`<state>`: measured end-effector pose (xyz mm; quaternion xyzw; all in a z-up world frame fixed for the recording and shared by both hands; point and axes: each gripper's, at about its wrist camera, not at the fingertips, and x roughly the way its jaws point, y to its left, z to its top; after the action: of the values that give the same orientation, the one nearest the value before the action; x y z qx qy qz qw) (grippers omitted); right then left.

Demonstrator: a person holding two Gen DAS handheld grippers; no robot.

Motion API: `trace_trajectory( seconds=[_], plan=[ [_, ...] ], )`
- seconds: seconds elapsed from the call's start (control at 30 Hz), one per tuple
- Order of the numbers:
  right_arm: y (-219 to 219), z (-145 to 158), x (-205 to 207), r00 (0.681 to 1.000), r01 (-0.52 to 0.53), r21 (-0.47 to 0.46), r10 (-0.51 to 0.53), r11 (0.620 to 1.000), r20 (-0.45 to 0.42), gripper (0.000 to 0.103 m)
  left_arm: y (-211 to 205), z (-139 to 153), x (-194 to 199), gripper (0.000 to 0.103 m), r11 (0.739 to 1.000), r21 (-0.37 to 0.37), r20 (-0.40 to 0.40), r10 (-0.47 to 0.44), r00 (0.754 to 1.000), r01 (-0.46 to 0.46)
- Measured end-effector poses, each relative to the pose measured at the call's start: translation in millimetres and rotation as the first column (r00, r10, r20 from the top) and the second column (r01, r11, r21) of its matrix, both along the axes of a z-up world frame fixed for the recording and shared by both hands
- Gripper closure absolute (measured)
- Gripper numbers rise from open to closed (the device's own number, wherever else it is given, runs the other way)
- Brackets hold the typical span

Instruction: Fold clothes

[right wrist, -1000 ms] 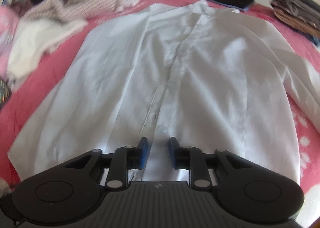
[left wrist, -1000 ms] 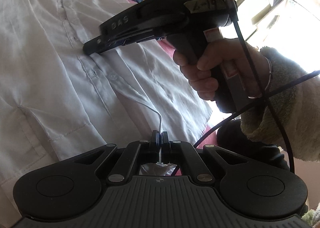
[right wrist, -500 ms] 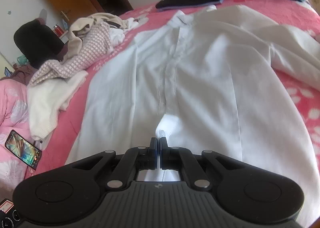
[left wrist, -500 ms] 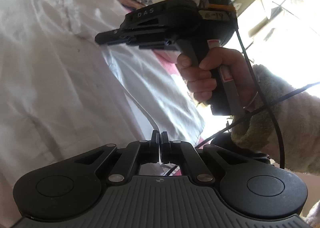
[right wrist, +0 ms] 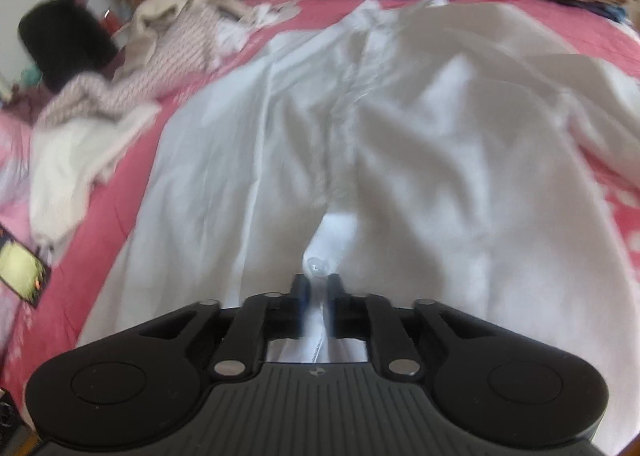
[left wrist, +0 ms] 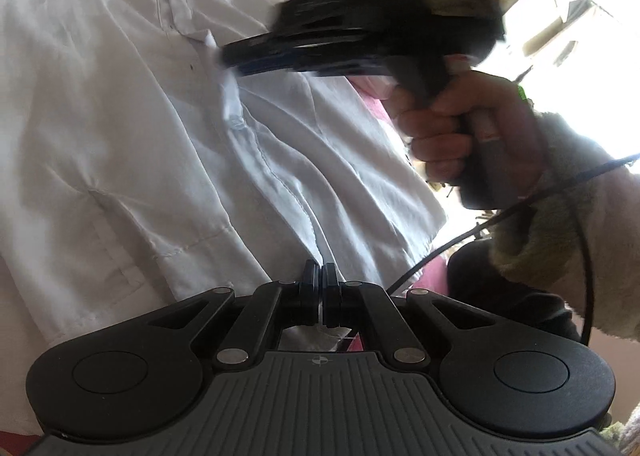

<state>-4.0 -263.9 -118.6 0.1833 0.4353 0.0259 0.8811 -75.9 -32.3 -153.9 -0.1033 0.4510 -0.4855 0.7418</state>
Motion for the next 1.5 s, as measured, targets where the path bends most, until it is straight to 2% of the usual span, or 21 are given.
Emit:
trace_trajectory(
  seconds=[0.07, 0.2, 0.37, 0.47, 0.57, 0.6, 0.67, 0.77, 0.87, 0.93, 1.03, 1.13, 1.2, 1.23, 1.27, 1.33, 1.5],
  plan=[
    [-16.6, 13.4, -19.0, 0.998, 0.056, 0.022, -0.056, 0.998, 0.026, 0.079, 2.2, 1.9, -0.8, 0.103, 1.000, 0.005, 0.006, 0.006, 1.000, -0.006],
    [-62.3, 36.7, -73.9, 0.977, 0.208, 0.058, -0.210, 0.977, 0.036, 0.078, 4.6, 3.8, -0.3, 0.103, 1.000, 0.018, 0.005, 0.023, 1.000, -0.023],
    [-114.9, 45.8, -149.6, 0.911, 0.412, 0.072, -0.411, 0.908, -0.026, 0.075, 3.2, 4.9, 0.1, 0.103, 0.999, 0.050, -0.003, 0.013, 1.000, -0.013],
    [-134.6, 42.9, -184.2, 0.869, 0.494, 0.054, -0.490, 0.868, -0.073, 0.075, -0.4, 5.1, 1.5, 0.103, 0.997, 0.082, 0.007, -0.003, 1.000, 0.003],
    [-141.2, 36.0, -199.0, 0.860, 0.503, 0.048, -0.495, 0.863, -0.125, 0.074, -4.8, 6.8, 1.8, 0.100, 0.994, 0.111, 0.018, -0.025, 1.000, 0.023],
    [-141.2, 33.2, -201.6, 0.863, 0.496, 0.048, -0.486, 0.867, -0.141, 0.074, -5.1, 8.4, 0.7, 0.094, 0.992, 0.122, 0.024, -0.033, 0.999, 0.030],
    [-137.2, 27.9, -201.2, 0.875, 0.468, 0.048, -0.455, 0.882, -0.167, 0.064, -3.2, 16.3, -3.1, 0.084, 0.989, 0.144, 0.069, -0.048, 0.996, 0.038],
    [-128.0, 23.4, -195.9, 0.899, 0.409, 0.036, -0.396, 0.912, -0.185, 0.056, -0.3, 28.1, -8.9, 0.069, 0.983, 0.177, 0.134, -0.073, 0.988, 0.048],
    [-120.5, 20.7, -190.5, 0.915, 0.360, 0.019, -0.350, 0.933, -0.199, 0.056, 2.8, 40.0, -14.5, 0.069, 0.976, 0.209, 0.199, -0.098, 0.975, 0.055],
    [-119.4, 16.6, -187.1, 0.921, 0.337, 0.017, -0.326, 0.941, -0.212, 0.056, 5.7, 49.7, -14.1, 0.069, 0.981, 0.188, 0.241, -0.087, 0.967, 0.042],
    [-119.4, 9.9, -184.6, 0.924, 0.318, 0.021, -0.304, 0.948, -0.232, 0.056, -1.0, 57.9, -8.6, 0.068, 0.990, 0.130, 0.251, -0.088, 0.964, 0.056],
    [-119.9, 2.9, -182.3, 0.925, 0.302, 0.031, -0.285, 0.953, -0.252, 0.056, -21.6, 51.7, -3.8, 0.069, 0.989, 0.119, 0.226, -0.112, 0.968, 0.087],
    [-118.8, -1.4, -180.8, 0.925, 0.290, 0.031, -0.272, 0.956, -0.264, 0.058, -36.4, 36.8, -0.2, 0.069, 0.981, 0.165, 0.181, -0.136, 0.974, 0.106],
    [-118.3, -4.0, -180.2, 0.923, 0.288, 0.020, -0.272, 0.957, -0.271, 0.063, -43.1, 28.5, 1.5, 0.069, 0.974, 0.197, 0.152, -0.146, 0.978, 0.115],
    [-117.7, -6.5, -179.8, 0.921, 0.287, 0.008, -0.273, 0.958, -0.277, 0.076, -47.8, 20.7, 2.3, 0.069, 0.968, 0.224, 0.127, -0.147, 0.981, 0.116],
    [-116.9, -8.4, -182.2, 0.914, 0.304, -0.008, -0.294, 0.953, -0.279, 0.102, -47.7, 17.8, 1.4, 0.069, 0.969, 0.224, 0.122, -0.136, 0.983, 0.106],
    [-119.1, -4.6, -193.8, 0.898, 0.355, -0.006, -0.342, 0.935, -0.276, 0.102, -42.2, 17.5, 5.0, 0.069, 0.975, 0.203, 0.079, -0.105, 0.991, 0.087]
  ],
)
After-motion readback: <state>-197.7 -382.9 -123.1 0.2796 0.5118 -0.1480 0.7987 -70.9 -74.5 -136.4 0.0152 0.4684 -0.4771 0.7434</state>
